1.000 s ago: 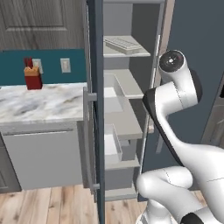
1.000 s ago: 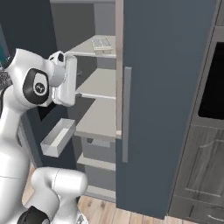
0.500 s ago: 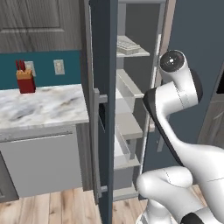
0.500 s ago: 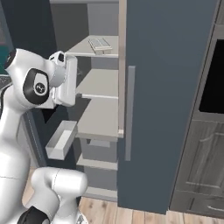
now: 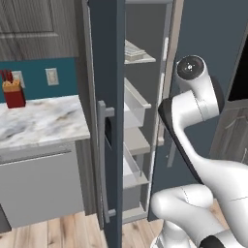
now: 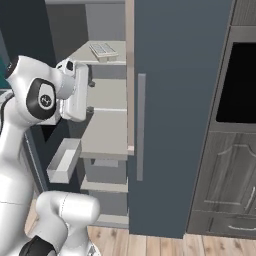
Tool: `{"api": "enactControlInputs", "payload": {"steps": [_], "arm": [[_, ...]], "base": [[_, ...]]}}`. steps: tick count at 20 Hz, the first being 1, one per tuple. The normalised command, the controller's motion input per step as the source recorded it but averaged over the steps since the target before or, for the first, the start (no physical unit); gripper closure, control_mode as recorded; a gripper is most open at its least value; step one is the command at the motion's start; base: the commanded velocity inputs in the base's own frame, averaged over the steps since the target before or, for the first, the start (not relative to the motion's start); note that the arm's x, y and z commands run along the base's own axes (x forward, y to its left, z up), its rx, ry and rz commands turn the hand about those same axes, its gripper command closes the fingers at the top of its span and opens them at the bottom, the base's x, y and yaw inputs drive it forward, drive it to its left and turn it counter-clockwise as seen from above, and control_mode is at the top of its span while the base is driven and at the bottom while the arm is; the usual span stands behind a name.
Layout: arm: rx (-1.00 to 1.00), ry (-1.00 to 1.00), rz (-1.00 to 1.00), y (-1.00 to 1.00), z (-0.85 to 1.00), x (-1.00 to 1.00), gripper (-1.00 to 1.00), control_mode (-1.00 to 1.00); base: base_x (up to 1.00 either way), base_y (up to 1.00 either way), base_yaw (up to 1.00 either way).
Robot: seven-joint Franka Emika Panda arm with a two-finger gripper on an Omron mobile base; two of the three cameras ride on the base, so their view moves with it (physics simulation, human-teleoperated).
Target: The ice cube tray has been filled with water. Take the tray and place it in the freezer to make ice. Close the freezer door after placing the tray.
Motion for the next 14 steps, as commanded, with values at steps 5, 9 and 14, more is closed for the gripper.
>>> {"api": "enactControlInputs", "payload": {"steps": [5,9,14], "arm": [[0.0,0.0,-0.01,0.05,0.0,0.02,-1.0,-1.0],[0.0,0.0,0.0,0.04,0.0,0.05,-1.0,-1.0],[0.0,0.0,0.0,0.0,0.0,0.0,-1.0,-1.0]], "base": [[0.0,0.18,-0.11],[0.0,0.0,0.0],[0.0,0.0,0.0]]}}
